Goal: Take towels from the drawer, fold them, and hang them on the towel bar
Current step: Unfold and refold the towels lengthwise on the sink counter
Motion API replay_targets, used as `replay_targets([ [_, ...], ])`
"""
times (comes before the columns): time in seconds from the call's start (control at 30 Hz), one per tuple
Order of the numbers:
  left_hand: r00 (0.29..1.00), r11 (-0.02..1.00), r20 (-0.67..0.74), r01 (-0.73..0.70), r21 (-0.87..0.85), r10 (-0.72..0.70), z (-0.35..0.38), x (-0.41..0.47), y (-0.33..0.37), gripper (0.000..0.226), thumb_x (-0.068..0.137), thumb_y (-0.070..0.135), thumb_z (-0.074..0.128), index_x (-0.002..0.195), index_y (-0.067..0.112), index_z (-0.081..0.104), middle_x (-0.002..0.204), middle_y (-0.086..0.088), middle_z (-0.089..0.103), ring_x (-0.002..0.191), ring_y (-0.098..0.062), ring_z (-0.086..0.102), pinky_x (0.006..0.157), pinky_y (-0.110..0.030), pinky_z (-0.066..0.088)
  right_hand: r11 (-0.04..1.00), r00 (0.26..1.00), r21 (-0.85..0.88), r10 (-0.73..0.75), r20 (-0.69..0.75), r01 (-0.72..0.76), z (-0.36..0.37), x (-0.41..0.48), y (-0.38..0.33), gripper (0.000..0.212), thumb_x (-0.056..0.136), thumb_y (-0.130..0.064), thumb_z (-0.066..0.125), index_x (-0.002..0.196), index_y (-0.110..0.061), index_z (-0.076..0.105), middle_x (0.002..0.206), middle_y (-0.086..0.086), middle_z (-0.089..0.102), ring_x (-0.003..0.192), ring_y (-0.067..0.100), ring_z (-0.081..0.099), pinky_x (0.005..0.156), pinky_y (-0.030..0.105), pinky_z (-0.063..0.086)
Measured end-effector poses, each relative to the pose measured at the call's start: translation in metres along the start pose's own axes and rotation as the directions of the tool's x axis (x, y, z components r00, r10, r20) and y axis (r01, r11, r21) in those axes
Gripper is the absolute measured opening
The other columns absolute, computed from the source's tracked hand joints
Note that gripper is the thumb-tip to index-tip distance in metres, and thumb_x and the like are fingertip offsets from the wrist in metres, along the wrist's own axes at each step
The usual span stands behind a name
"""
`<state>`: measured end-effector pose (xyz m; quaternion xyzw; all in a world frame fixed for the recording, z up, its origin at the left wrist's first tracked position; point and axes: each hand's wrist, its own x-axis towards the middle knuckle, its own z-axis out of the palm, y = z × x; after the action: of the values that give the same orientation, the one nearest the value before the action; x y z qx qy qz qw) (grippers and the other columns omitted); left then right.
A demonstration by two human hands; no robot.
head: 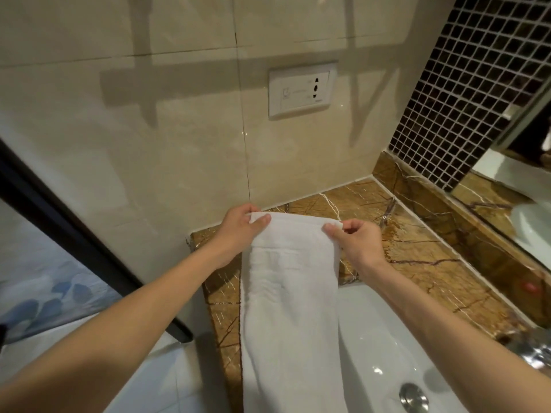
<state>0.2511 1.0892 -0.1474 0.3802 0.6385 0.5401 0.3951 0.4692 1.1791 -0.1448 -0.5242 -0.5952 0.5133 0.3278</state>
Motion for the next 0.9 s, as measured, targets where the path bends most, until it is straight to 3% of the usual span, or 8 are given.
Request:
replay_targets([
  [0.07, 0.992, 0.999, -0.117, -0.038, -0.003, 0.037, 0.002, 0.009, 0.001, 0.013, 0.089, 0.015, 0.065, 0.084, 0.01, 0.054, 0.078, 0.0, 0.068, 0.064, -0.004, 0.066, 0.056, -0.019, 0.052, 1.0, 0.999, -0.012, -0.013, -0.047, 0.012, 0.011, 0.011, 0.0, 0.024, 0.079, -0.026, 0.077, 0.074, -0.009, 0.061, 0.069, 0.006, 0.061, 0.059, 0.016, 0.053, 0.057, 0.033, 0.049],
  [0.13, 0.971, 0.991, -0.217, -0.076, 0.111, 0.099, 0.003, 0.019, -0.001, 0.016, 0.088, 0.016, 0.065, 0.079, 0.014, 0.052, 0.074, -0.001, 0.064, 0.059, -0.005, 0.061, 0.05, -0.019, 0.047, 1.0, 0.998, -0.027, -0.017, -0.058, 0.016, 0.023, 0.025, 0.001, 0.023, 0.082, -0.026, 0.075, 0.081, -0.011, 0.057, 0.075, 0.006, 0.057, 0.065, 0.017, 0.051, 0.062, 0.034, 0.049],
  [0.33, 0.954, 0.884, -0.215, -0.091, 0.459, 0.21, 0.003, 0.048, -0.037, 0.01, 0.094, 0.024, 0.056, 0.09, 0.019, 0.048, 0.084, -0.001, 0.056, 0.075, -0.015, 0.05, 0.057, -0.026, 0.038, 0.982, 0.987, -0.103, 0.155, -0.041, -0.159, 0.053, 0.063, 0.02, 0.053, 0.083, -0.028, 0.074, 0.125, -0.006, 0.051, 0.118, 0.009, 0.058, 0.112, 0.026, 0.056, 0.095, 0.038, 0.049],
  [0.43, 0.967, 0.865, -0.186, -0.058, 0.498, 0.173, 0.002, 0.059, -0.06, 0.01, 0.096, 0.024, 0.051, 0.09, 0.019, 0.045, 0.083, -0.009, 0.057, 0.075, -0.025, 0.052, 0.061, -0.034, 0.04, 0.969, 0.979, -0.143, 0.203, -0.016, -0.203, 0.061, 0.077, 0.034, 0.028, 0.083, -0.029, 0.073, 0.09, -0.007, 0.057, 0.087, 0.009, 0.057, 0.082, 0.023, 0.057, 0.073, 0.037, 0.049],
  [0.57, 0.97, 0.845, -0.186, -0.035, 0.534, 0.157, 0.006, 0.071, -0.079, 0.011, 0.096, 0.021, 0.051, 0.089, 0.017, 0.044, 0.077, -0.005, 0.054, 0.071, -0.024, 0.049, 0.059, -0.033, 0.035, 0.968, 0.984, -0.183, 0.164, -0.065, -0.173, 0.073, 0.09, 0.048, 0.027, 0.085, -0.025, 0.072, 0.07, -0.012, 0.053, 0.072, 0.004, 0.06, 0.068, 0.018, 0.055, 0.059, 0.031, 0.046],
  [0.67, 0.971, 0.769, -0.191, 0.012, 0.639, 0.144, 0.009, 0.076, -0.089, 0.01, 0.097, 0.025, 0.049, 0.095, 0.016, 0.045, 0.083, -0.008, 0.058, 0.073, -0.026, 0.051, 0.057, -0.032, 0.035, 0.943, 0.997, -0.328, 0.042, -0.069, -0.062, 0.081, 0.093, 0.057, 0.023, 0.086, -0.027, 0.07, 0.074, -0.014, 0.055, 0.068, -0.002, 0.057, 0.066, 0.015, 0.053, 0.053, 0.027, 0.039],
  [0.8, 0.968, 0.611, -0.169, 0.023, 0.792, 0.183, 0.015, 0.075, -0.094, 0.015, 0.099, 0.026, 0.044, 0.105, 0.012, 0.047, 0.095, -0.012, 0.062, 0.08, -0.034, 0.056, 0.067, -0.041, 0.048, 0.878, 0.997, -0.479, -0.053, -0.063, 0.017, 0.089, 0.092, 0.073, 0.022, 0.089, -0.032, 0.065, 0.087, -0.012, 0.057, 0.075, -0.001, 0.059, 0.076, 0.021, 0.057, 0.067, 0.034, 0.046],
  [0.9, 0.97, 0.47, -0.16, 0.056, 0.881, 0.183, 0.02, 0.074, -0.091, 0.026, 0.1, 0.027, 0.04, 0.118, 0.01, 0.043, 0.108, -0.013, 0.06, 0.088, -0.036, 0.059, 0.075, -0.043, 0.048, 0.826, 0.987, -0.557, -0.148, -0.061, 0.089, 0.092, 0.086, 0.077, 0.024, 0.092, -0.033, 0.062, 0.103, -0.014, 0.054, 0.079, -0.006, 0.055, 0.076, 0.017, 0.053, 0.058, 0.027, 0.034],
])
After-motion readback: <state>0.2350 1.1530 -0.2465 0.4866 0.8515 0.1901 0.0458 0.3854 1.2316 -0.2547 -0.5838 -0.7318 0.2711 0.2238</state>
